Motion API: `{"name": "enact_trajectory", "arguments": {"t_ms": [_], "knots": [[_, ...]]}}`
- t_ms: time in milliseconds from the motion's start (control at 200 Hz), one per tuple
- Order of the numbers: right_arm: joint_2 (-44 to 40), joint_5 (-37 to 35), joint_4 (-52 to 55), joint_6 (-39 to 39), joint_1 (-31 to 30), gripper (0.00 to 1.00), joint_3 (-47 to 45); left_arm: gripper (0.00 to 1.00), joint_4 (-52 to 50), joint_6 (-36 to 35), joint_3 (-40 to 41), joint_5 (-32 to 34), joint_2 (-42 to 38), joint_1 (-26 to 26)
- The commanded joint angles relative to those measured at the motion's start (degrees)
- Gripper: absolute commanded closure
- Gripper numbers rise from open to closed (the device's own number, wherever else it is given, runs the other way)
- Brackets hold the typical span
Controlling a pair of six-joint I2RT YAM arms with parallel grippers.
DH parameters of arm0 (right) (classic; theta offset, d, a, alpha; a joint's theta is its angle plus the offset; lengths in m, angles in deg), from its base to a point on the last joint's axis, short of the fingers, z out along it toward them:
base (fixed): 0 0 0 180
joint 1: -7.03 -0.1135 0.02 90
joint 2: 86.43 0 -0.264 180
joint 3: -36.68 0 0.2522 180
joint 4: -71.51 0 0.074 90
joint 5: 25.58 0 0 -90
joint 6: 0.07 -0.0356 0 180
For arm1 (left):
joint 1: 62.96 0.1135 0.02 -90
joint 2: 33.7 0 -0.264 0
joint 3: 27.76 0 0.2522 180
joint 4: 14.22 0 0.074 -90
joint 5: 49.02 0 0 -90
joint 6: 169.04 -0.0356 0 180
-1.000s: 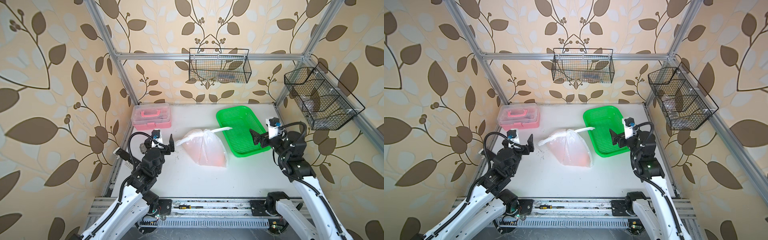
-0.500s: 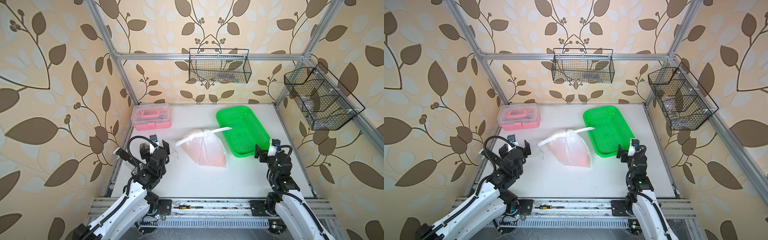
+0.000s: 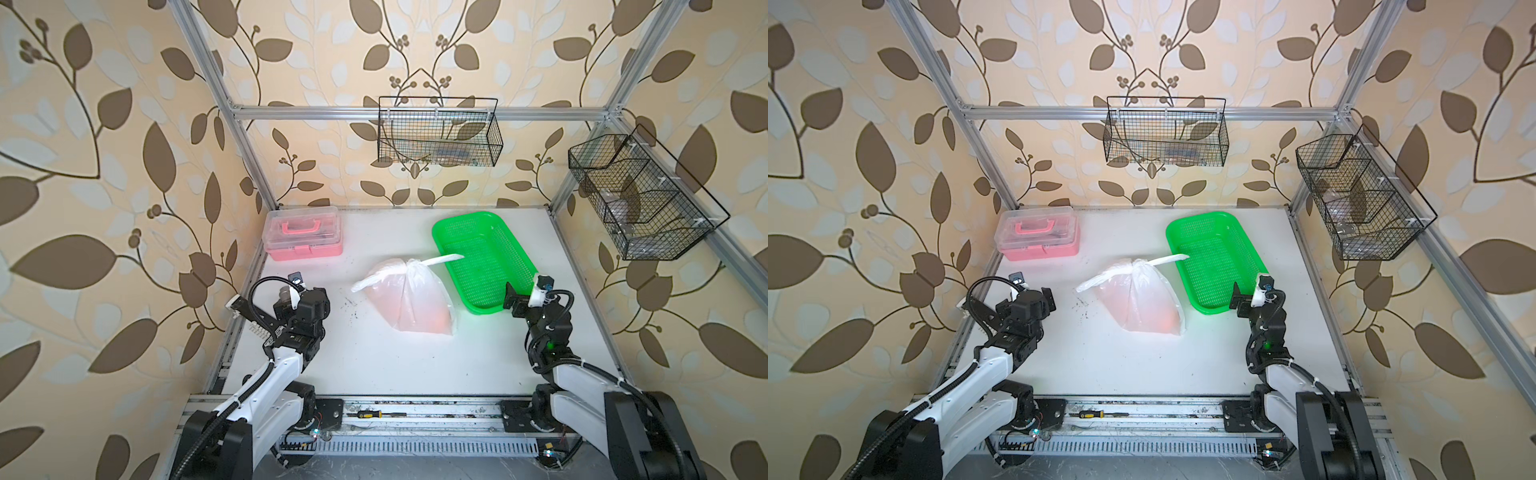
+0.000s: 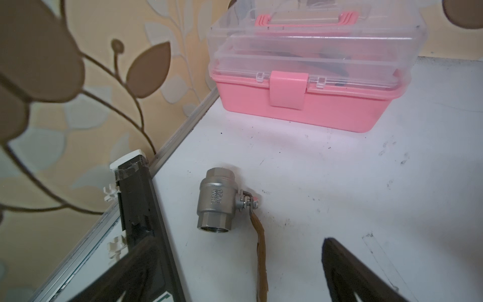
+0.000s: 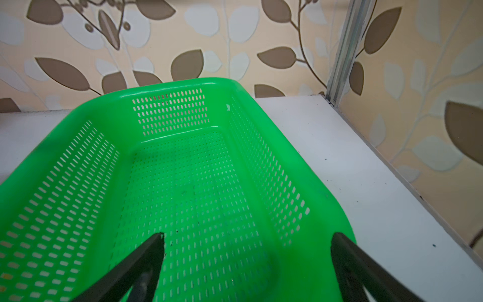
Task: Place the oranges into plastic bags & tie knots
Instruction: Reset both arms
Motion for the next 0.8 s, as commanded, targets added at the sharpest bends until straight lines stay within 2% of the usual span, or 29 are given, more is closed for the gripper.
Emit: {"name": "enact_trajectory", "arguments": {"t_ms": [0, 65, 135, 245, 465, 595, 750, 800], "knots": [[9.12, 1.88, -13.63, 0.63, 0.05, 0.0, -0.4, 0.01, 9.51, 1.23, 0.96, -5.62, 3.09, 1.65], [13.9, 2.48, -18.28, 0.99, -0.13, 0.0, -0.03, 0.01, 12.24, -0.28, 0.94, -8.37, 4.87, 1.81], [11.65, 2.4, -8.83, 1.39, -0.14, 0.0, 3.02, 0.01, 16.47, -1.59, 1.41, -10.1, 6.66, 1.96], [13.2, 2.57, -4.4, 1.34, -0.32, 0.0, 6.39, 0.01, 23.83, -3.8, 2.22, -13.12, 10.01, 2.16], [13.33, 1.96, -4.93, 1.6, -0.61, 0.0, 6.23, 0.01, 35.26, -10.89, 1.59, -18.01, 18.54, 2.85], [13.33, -0.12, -4.74, 2.17, -1.78, 0.0, 6.28, 0.01, 41.86, -11.27, 1.38, -18.3, 25.96, 3.39], [13.27, -0.39, -4.78, 2.28, -1.9, 0.0, 6.31, 0.01, 37.32, -9.63, -4.03, -21.15, 32.67, 6.18], [13.24, -0.48, -4.83, 2.29, -1.98, 0.0, 6.23, 0.01, 32.73, -7.96, -6.41, -25.56, 32.88, 8.89]]}}
